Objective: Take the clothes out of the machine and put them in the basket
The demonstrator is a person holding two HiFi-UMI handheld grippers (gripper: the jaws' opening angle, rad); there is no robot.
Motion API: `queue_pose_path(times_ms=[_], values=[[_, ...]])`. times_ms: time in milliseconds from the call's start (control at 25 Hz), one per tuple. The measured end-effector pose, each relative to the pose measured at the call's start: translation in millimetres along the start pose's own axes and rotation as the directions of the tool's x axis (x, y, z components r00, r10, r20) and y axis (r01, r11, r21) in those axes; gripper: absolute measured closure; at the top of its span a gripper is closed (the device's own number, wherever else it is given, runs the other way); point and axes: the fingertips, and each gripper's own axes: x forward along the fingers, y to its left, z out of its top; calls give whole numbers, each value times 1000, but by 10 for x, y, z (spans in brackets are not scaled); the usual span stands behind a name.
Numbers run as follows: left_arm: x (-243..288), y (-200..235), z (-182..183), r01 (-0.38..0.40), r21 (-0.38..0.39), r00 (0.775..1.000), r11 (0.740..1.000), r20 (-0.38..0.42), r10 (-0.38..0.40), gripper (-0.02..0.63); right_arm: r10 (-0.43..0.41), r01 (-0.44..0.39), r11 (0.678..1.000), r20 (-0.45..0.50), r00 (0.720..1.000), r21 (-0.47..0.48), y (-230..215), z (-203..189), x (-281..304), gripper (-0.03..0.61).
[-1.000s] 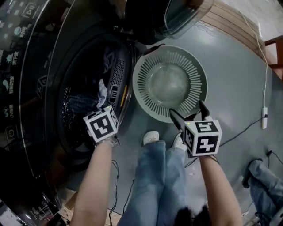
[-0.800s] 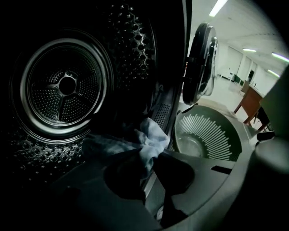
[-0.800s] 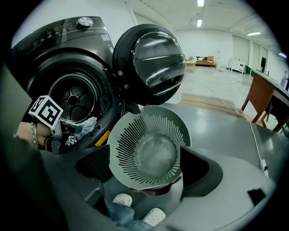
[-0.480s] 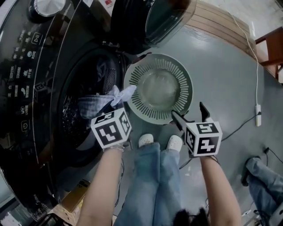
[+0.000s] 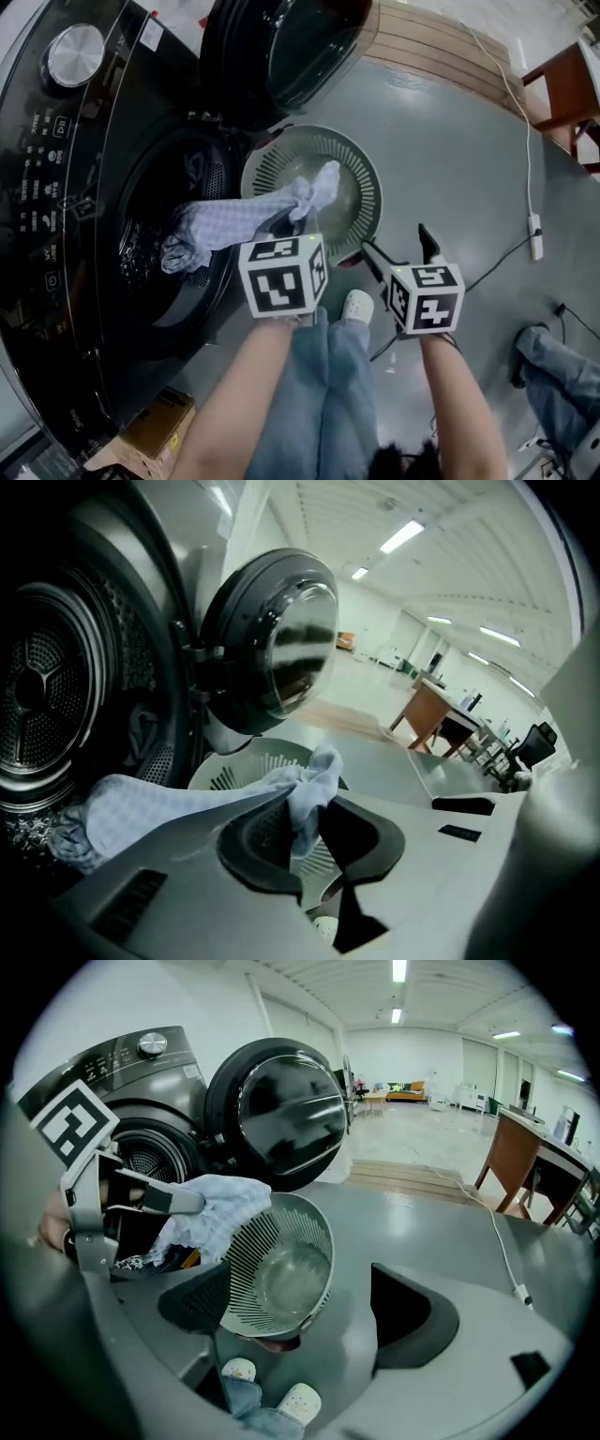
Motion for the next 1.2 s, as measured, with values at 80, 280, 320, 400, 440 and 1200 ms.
queue_pose_path(times_ms=[80, 280, 320, 400, 440, 1200], values=[[32, -81, 47, 6, 9, 1000, 1000, 6, -6, 557, -11, 11, 1000, -3, 1000, 9, -87, -15, -21, 115], [66, -157, 131, 74, -26, 997, 997, 40, -72, 557, -27, 27, 999, -1, 1000, 27, -214, -15, -55, 120], [73, -160, 140, 91, -39, 995, 995, 50, -89, 557, -27, 27, 999, -1, 1000, 29, -220, -18, -51, 120], [105, -147, 114, 103, -29, 994, 994, 44, -101, 556, -27, 27, 999, -4, 1000, 32, -221, -27, -32, 120], [133, -135, 72, 96, -1, 995, 995, 24, -95, 532, -26, 26, 999, -6, 1000, 33, -216, -31, -19, 121], [-101, 1646, -609, -258, 167, 946, 951, -156, 284, 195, 48, -50, 999, -49, 998, -21, 330, -28, 506, 121]])
